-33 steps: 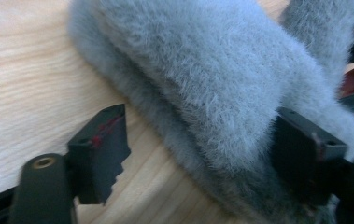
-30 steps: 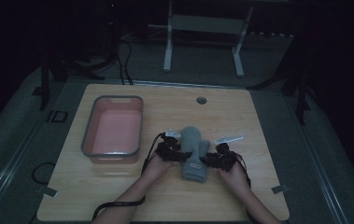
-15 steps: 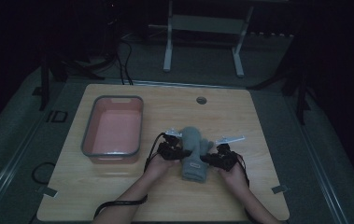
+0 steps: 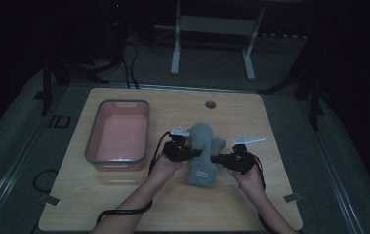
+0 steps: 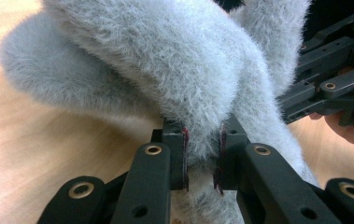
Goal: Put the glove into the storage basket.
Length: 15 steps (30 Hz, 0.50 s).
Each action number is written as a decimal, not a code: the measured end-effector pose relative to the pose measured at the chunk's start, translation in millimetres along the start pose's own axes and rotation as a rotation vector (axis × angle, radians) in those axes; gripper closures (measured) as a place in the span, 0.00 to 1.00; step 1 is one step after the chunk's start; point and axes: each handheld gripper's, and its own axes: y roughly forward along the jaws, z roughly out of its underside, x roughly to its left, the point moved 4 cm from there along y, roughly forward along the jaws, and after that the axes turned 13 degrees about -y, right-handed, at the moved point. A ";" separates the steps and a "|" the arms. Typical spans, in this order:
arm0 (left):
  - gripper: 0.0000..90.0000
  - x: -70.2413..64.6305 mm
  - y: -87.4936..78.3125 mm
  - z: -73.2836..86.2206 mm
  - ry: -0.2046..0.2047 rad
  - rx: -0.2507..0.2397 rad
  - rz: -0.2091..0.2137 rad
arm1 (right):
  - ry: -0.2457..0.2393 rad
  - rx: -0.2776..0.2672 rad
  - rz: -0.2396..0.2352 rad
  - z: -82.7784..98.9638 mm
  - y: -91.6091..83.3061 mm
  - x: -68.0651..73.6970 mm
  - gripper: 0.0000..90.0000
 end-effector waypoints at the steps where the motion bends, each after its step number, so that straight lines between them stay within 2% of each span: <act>1: 0.88 -1.4 -4.0 -3.4 0.004 -0.002 0.001 | -0.003 -0.018 -0.009 -7.0 -3.0 1.9 0.91; 6: 0.88 -5.6 -19.6 -17.1 0.018 -0.022 0.007 | -0.005 -0.057 -0.023 -21.2 -7.8 4.5 0.91; 7: 0.88 -6.4 -23.8 -20.7 0.024 -0.026 0.006 | -0.017 -0.071 -0.020 -28.7 -9.6 6.9 0.91; 15: 0.88 -6.5 -48.1 -42.3 0.055 -0.047 -0.017 | -0.035 -0.100 -0.026 -55.0 -8.5 10.6 0.91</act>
